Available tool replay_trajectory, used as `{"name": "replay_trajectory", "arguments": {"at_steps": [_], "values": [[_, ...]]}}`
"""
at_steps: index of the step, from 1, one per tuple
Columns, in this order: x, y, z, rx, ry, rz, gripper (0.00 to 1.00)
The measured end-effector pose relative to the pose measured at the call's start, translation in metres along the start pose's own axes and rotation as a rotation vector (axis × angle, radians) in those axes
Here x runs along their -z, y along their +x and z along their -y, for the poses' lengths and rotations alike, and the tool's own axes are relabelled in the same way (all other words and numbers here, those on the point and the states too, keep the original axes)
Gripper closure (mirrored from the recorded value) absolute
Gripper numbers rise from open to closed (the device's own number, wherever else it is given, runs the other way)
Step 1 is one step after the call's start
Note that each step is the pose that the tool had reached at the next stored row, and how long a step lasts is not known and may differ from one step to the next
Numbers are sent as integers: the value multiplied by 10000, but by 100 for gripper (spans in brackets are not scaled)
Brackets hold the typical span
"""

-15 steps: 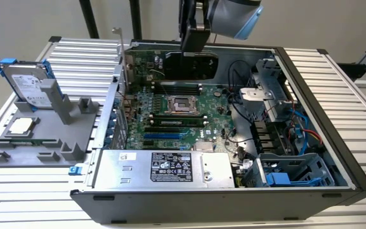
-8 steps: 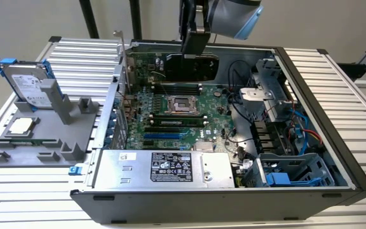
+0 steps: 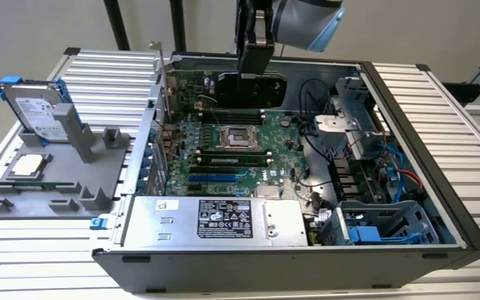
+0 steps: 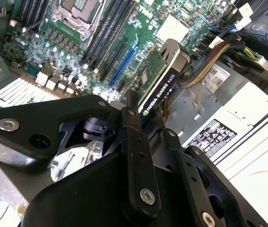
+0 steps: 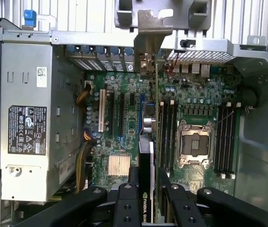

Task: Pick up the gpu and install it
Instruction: 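Insert the gpu into the slot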

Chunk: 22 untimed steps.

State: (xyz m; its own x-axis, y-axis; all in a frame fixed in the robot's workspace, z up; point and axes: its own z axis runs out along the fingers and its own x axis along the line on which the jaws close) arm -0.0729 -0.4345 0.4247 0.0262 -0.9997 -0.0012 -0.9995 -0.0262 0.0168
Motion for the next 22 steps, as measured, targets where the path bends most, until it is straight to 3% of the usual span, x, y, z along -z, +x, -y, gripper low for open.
{"name": "replay_trajectory", "arguments": {"at_steps": [22], "values": [[-90, 0, 2, -116, 19, -36, 100]]}}
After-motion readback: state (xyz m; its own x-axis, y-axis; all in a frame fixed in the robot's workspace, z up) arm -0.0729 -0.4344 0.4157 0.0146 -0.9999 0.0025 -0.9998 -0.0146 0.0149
